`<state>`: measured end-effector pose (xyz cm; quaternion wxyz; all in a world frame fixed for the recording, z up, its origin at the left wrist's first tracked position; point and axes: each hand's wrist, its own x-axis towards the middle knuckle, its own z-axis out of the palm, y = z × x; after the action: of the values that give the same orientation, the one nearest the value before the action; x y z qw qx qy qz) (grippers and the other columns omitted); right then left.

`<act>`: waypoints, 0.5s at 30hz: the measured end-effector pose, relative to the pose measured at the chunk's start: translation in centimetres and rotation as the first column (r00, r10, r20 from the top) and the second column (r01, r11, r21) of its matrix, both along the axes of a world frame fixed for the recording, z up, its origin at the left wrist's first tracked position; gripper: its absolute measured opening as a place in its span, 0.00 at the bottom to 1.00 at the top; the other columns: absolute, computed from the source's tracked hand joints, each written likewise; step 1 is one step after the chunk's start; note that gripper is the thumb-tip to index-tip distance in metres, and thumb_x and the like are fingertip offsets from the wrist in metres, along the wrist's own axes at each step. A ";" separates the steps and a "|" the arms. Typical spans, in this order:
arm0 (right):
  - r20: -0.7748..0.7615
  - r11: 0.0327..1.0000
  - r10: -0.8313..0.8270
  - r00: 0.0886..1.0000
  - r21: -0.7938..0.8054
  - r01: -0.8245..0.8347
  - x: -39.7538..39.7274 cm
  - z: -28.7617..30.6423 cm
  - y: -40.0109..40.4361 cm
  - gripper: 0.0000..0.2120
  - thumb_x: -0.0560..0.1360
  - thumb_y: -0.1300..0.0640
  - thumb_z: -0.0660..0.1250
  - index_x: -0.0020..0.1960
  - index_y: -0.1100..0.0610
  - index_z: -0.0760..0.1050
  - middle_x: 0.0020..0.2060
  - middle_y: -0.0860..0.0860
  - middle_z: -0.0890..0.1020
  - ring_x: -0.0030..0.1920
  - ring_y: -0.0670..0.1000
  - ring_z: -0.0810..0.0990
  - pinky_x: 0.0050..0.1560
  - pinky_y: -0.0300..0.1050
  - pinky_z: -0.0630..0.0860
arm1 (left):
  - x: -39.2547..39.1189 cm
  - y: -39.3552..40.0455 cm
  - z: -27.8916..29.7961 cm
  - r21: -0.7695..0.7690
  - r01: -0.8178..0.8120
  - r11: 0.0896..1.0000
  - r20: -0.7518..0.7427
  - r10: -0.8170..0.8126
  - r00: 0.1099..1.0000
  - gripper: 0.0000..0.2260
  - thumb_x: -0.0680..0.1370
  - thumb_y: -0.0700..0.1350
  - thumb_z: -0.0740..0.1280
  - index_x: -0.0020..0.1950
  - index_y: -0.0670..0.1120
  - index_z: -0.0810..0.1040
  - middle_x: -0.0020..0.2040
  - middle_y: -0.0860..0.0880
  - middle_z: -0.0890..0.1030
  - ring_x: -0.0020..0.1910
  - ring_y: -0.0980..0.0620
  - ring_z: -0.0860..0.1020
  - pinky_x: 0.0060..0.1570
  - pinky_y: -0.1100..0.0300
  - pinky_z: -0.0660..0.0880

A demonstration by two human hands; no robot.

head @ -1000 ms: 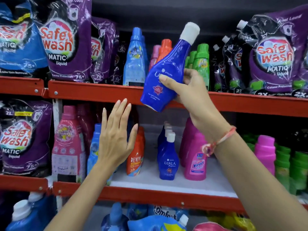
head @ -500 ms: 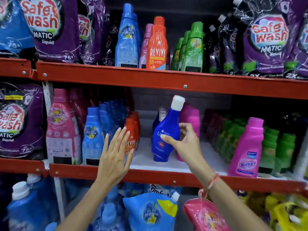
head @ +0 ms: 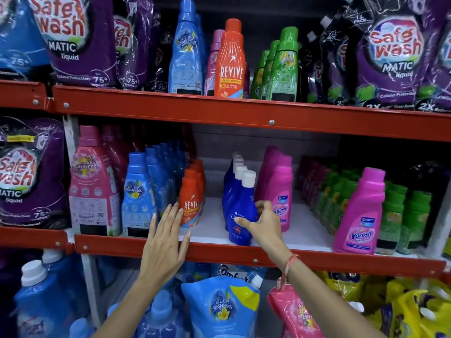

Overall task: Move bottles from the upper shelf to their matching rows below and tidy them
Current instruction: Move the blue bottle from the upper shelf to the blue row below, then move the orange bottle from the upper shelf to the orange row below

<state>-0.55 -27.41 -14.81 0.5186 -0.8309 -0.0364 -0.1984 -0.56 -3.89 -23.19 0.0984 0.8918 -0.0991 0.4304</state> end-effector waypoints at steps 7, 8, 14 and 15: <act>-0.025 1.000 -0.002 1.000 -0.023 0.002 0.3 -0.4 0.1 0.27 0.67 0.55 0.78 0.60 0.58 0.67 0.56 0.54 0.81 0.49 0.50 0.77 0.38 0.34 0.72 | 0.0 0.2 -1.2 0.003 0.001 1.000 -0.056 -0.001 0.998 0.27 0.81 0.55 0.50 0.75 0.41 0.64 0.75 0.43 0.67 0.76 0.48 0.61 0.74 0.45 0.53; -0.029 0.999 -0.002 1.000 -0.034 0.001 0.3 -0.4 0.0 0.28 0.67 0.55 0.78 0.60 0.58 0.67 0.56 0.54 0.81 0.50 0.50 0.78 0.39 0.35 0.72 | -0.1 0.2 -1.5 0.004 0.003 1.000 -0.063 -0.002 0.998 0.27 0.82 0.55 0.50 0.75 0.41 0.64 0.75 0.43 0.67 0.76 0.48 0.61 0.74 0.45 0.54; -0.094 0.992 0.020 0.995 -0.125 -0.031 0.0 0.2 -0.4 0.27 0.69 0.56 0.76 0.63 0.58 0.67 0.60 0.55 0.80 0.58 0.55 0.80 0.49 0.43 0.77 | -0.9 0.6 -2.6 0.035 0.013 0.999 -0.065 -0.010 0.998 0.25 0.82 0.56 0.52 0.73 0.42 0.68 0.72 0.44 0.71 0.74 0.47 0.65 0.73 0.42 0.57; -0.067 0.984 0.003 0.998 -0.175 -0.015 -0.2 0.5 -0.4 0.26 0.70 0.56 0.75 0.63 0.58 0.68 0.59 0.55 0.80 0.57 0.54 0.80 0.48 0.43 0.77 | -1.1 0.6 -2.8 0.038 0.013 0.999 -0.064 -0.010 0.998 0.25 0.82 0.56 0.51 0.73 0.42 0.68 0.72 0.44 0.72 0.73 0.47 0.66 0.73 0.42 0.57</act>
<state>-0.77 -27.85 -14.32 0.4453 -0.8793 -0.0403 -0.1642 -1.61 -3.25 -25.97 0.0868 0.9063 -0.1093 0.3990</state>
